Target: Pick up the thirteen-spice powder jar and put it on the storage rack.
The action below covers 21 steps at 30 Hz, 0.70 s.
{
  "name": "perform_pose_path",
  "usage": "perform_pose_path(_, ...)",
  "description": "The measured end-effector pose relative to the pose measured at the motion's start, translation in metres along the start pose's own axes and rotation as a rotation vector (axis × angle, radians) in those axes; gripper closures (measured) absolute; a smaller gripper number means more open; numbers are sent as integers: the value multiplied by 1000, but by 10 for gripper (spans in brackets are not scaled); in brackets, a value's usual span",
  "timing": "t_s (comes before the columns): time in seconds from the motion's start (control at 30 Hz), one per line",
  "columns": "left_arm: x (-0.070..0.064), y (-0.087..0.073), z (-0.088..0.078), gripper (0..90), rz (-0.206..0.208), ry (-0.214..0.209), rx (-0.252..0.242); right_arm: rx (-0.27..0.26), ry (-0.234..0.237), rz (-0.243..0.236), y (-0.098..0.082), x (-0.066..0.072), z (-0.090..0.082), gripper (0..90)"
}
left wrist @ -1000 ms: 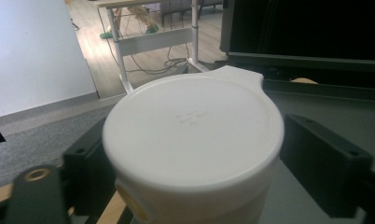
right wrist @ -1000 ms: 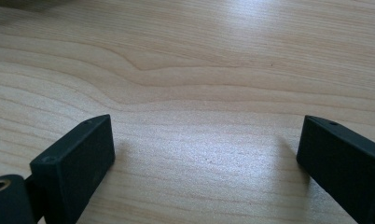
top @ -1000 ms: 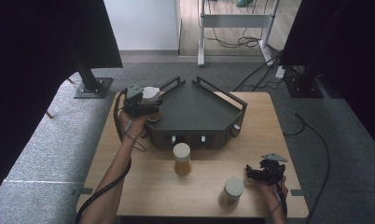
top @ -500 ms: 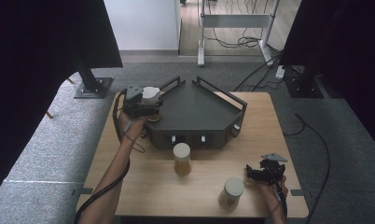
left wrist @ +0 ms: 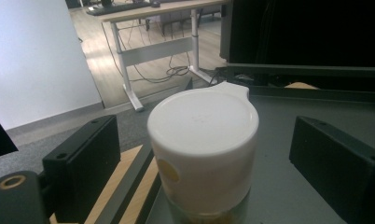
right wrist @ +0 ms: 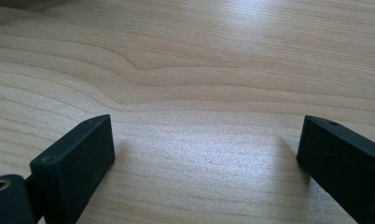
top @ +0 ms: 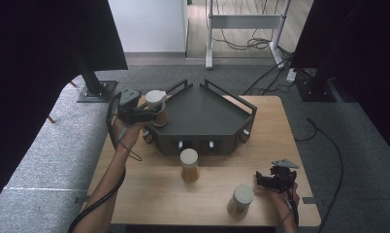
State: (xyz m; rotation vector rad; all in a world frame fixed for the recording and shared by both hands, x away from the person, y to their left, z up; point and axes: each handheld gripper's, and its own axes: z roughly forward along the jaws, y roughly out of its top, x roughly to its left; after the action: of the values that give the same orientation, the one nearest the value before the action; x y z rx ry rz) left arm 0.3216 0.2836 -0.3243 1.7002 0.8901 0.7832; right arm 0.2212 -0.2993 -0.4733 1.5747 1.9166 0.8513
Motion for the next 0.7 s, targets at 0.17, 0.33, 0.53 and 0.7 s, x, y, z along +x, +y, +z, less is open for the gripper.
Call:
perform_pose_path(0.17, 7, -3, -17, 88, -18, -25, -14, 0, 0, 1, 0, 0, 0, 33)
perform_pose_path(0.33, 9, -8, -29, 87, -19, -54, -8, 0, 0, 0, 0, 0, 0, 34)
perform_pose_path(0.53, 9, -15, -42, 87, -20, -82, -4, 0, 0, 0, 0, 0, 0, 34)
perform_pose_path(0.7, 7, -22, -51, 87, -14, -105, -3, 1, 0, 1, 0, 0, 0, 33)
